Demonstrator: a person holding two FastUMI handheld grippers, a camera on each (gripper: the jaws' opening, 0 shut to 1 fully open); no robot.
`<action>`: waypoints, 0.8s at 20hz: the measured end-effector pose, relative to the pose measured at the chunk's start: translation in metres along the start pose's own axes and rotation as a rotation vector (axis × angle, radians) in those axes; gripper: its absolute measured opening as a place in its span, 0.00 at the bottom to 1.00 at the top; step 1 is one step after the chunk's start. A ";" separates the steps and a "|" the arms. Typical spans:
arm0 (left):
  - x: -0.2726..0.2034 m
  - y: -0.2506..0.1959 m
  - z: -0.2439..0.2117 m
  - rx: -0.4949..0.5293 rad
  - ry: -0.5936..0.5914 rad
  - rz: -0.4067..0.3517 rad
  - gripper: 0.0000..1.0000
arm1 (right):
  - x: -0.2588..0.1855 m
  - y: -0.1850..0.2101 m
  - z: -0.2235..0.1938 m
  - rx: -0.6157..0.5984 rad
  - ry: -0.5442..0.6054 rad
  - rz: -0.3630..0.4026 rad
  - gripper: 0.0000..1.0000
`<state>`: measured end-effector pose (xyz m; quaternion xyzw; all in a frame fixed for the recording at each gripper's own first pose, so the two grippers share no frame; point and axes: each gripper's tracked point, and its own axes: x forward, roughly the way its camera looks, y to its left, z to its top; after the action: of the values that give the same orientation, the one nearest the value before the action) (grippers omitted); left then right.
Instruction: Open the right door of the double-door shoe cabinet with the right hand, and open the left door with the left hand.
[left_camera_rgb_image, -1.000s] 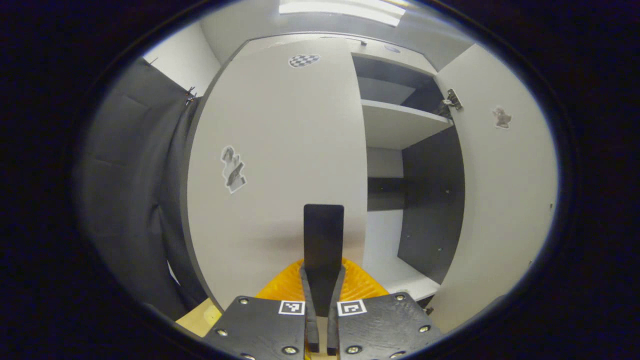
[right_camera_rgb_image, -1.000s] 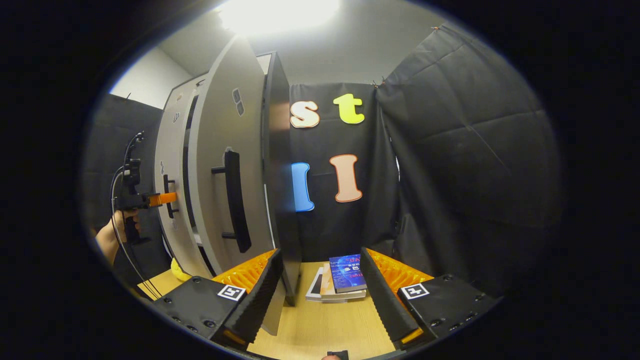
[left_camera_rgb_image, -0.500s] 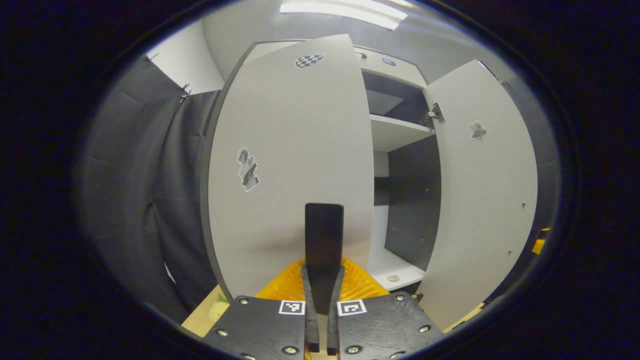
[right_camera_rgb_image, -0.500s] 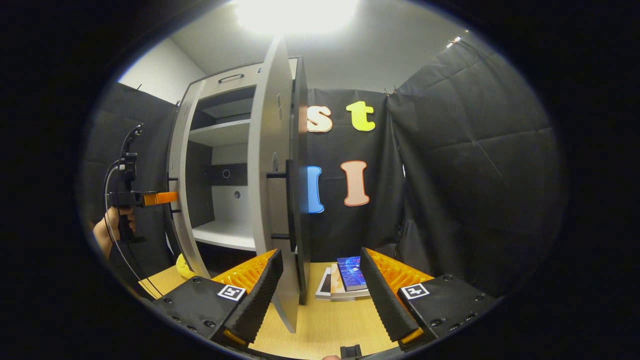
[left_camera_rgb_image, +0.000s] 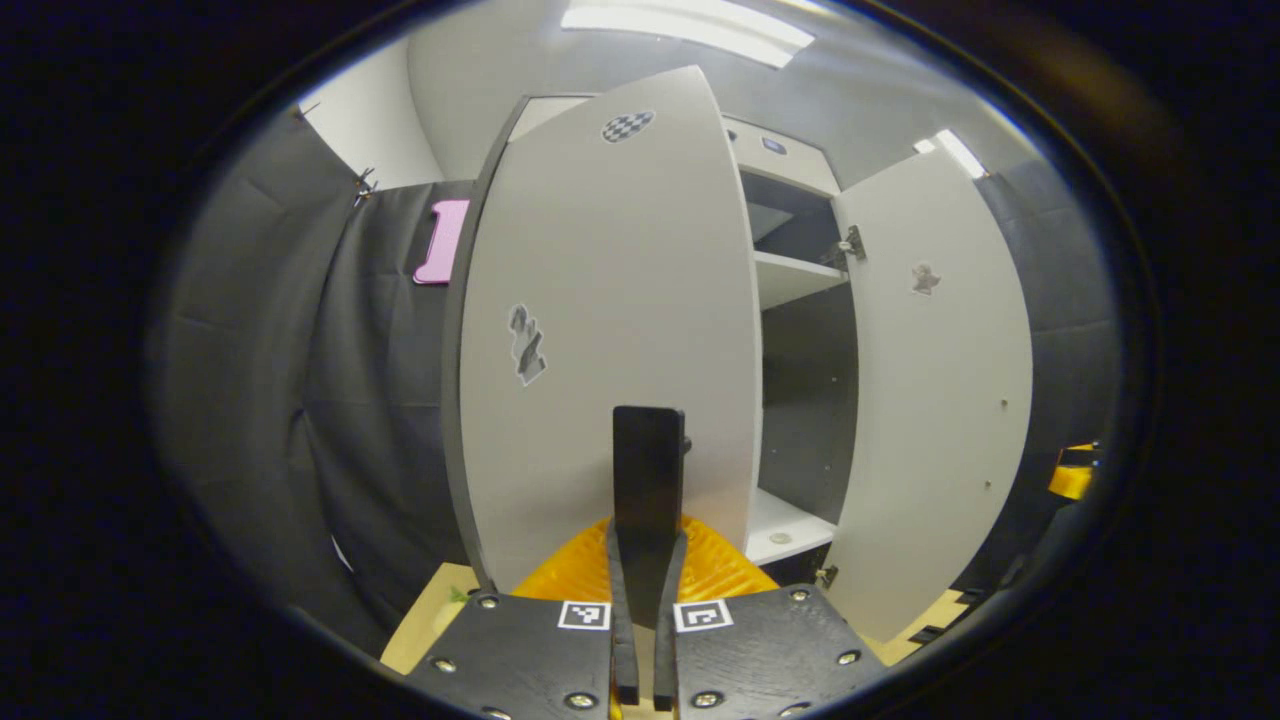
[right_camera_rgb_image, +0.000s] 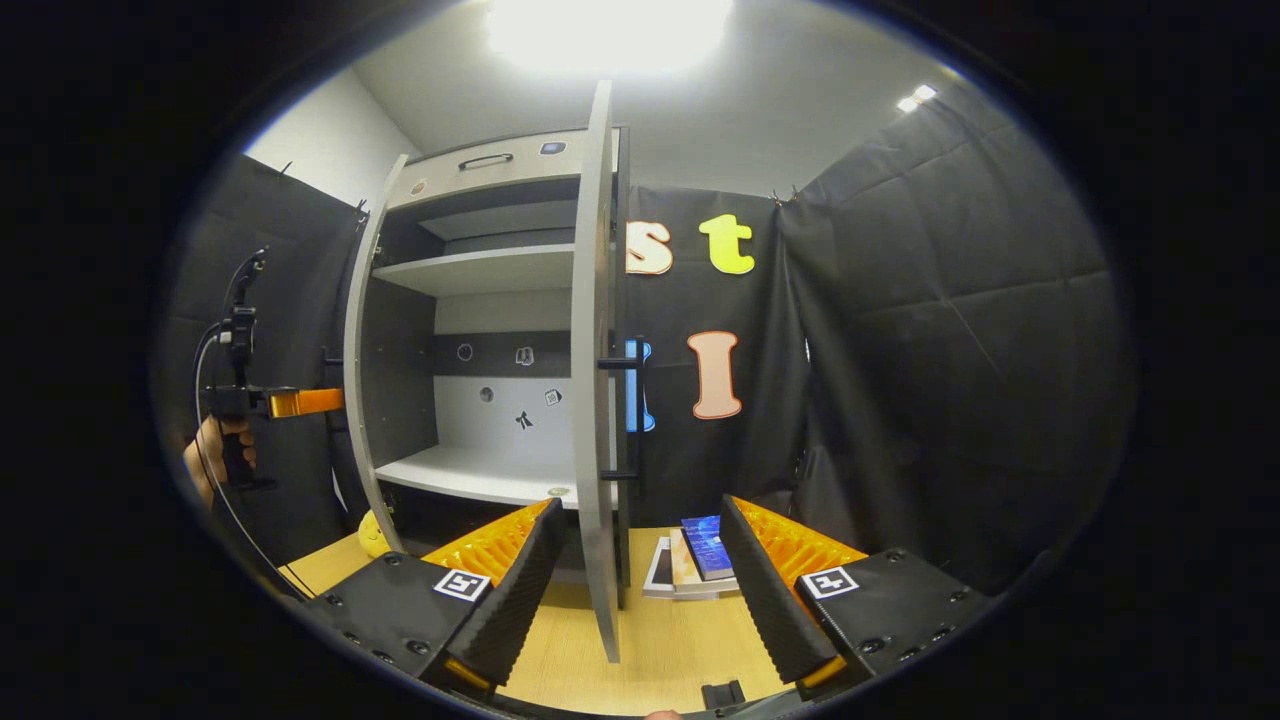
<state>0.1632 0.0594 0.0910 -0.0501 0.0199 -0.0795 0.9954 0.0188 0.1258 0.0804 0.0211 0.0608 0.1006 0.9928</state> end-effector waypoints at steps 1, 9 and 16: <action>0.000 0.000 0.001 -0.003 -0.002 -0.002 0.08 | 0.000 0.002 -0.001 0.002 0.002 -0.001 0.93; -0.001 0.005 0.003 -0.002 -0.012 -0.006 0.08 | -0.003 0.034 0.007 -0.001 -0.019 0.022 0.97; -0.008 0.027 0.002 0.042 -0.015 0.059 0.07 | -0.003 0.055 -0.005 0.024 0.006 0.035 0.93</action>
<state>0.1599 0.0872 0.0903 -0.0294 0.0121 -0.0499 0.9982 0.0039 0.1794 0.0784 0.0337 0.0647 0.1172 0.9904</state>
